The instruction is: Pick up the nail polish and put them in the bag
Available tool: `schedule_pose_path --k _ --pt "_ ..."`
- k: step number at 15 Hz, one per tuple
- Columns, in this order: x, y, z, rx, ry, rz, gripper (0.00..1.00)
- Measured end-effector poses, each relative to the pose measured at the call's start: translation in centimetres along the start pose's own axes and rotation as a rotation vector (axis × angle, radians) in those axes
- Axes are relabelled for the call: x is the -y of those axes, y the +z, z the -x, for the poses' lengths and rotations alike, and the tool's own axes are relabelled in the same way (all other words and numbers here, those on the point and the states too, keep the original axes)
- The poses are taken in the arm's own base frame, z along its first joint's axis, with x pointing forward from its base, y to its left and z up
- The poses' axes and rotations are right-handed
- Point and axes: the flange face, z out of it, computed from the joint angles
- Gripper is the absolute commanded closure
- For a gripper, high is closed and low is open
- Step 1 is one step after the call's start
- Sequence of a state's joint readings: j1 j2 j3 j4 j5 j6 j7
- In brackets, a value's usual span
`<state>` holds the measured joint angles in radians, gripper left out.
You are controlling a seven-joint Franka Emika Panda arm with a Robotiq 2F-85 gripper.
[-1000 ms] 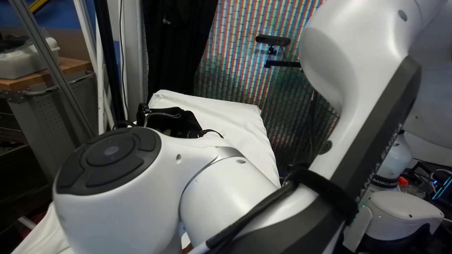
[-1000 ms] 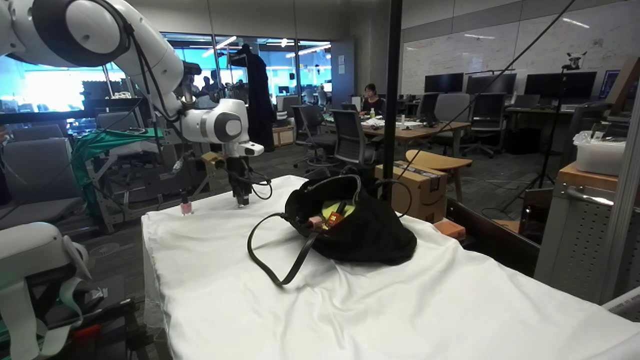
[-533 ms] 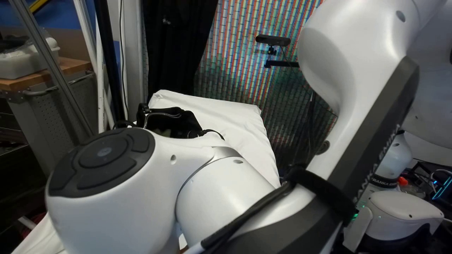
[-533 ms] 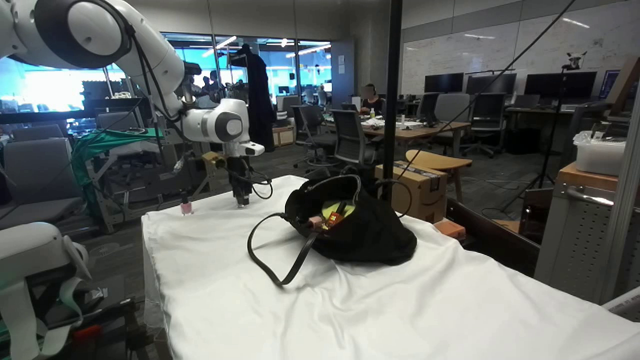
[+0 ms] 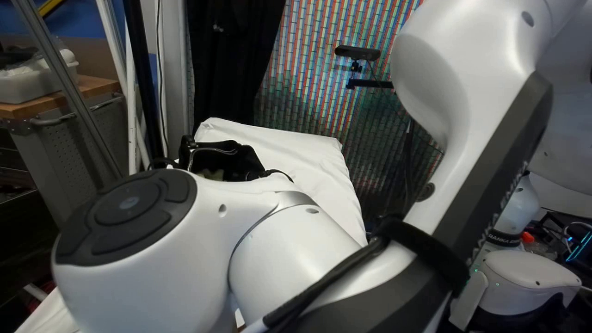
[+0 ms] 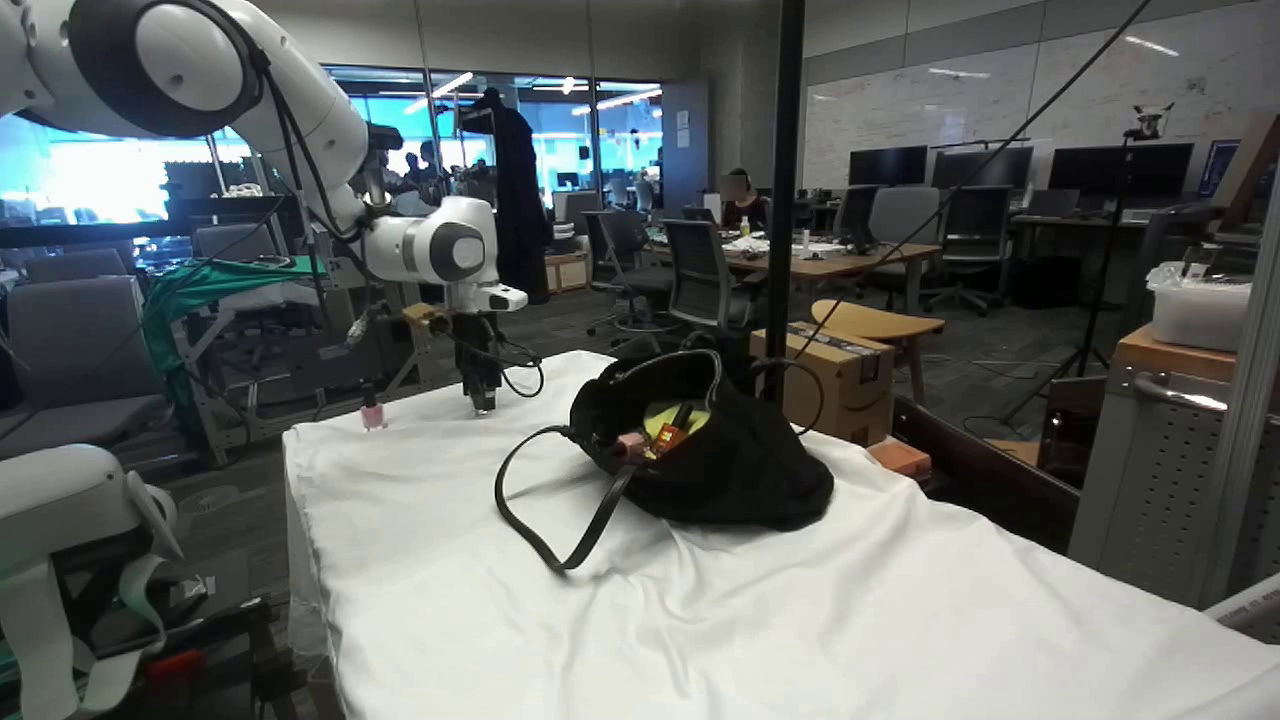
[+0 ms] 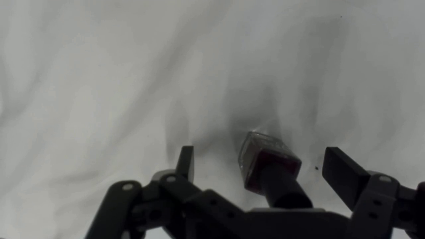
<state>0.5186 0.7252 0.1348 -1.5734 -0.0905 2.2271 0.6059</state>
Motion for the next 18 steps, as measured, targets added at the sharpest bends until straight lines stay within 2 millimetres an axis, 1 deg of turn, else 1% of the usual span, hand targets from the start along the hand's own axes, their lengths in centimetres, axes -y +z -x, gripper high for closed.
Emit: schedule_pose_path --k 1,4,6,7,9,10,15,18 --pt "0.01 0.00 0.02 0.001 -0.001 0.000 0.33" --pt "0.10 0.00 0.08 0.003 -0.002 -0.001 0.54" --pt "0.14 0.00 0.11 0.003 -0.002 -0.002 0.66" --pt "0.16 0.02 0.12 0.004 -0.002 -0.002 0.73" --pt "0.17 0.07 0.12 0.006 0.000 -0.004 0.83" --pt "0.20 0.04 0.12 0.006 0.001 -0.006 0.79" --pt "0.13 0.06 0.13 0.013 0.005 -0.005 0.80" --pt "-0.36 0.11 0.25 0.040 0.003 0.014 0.80"
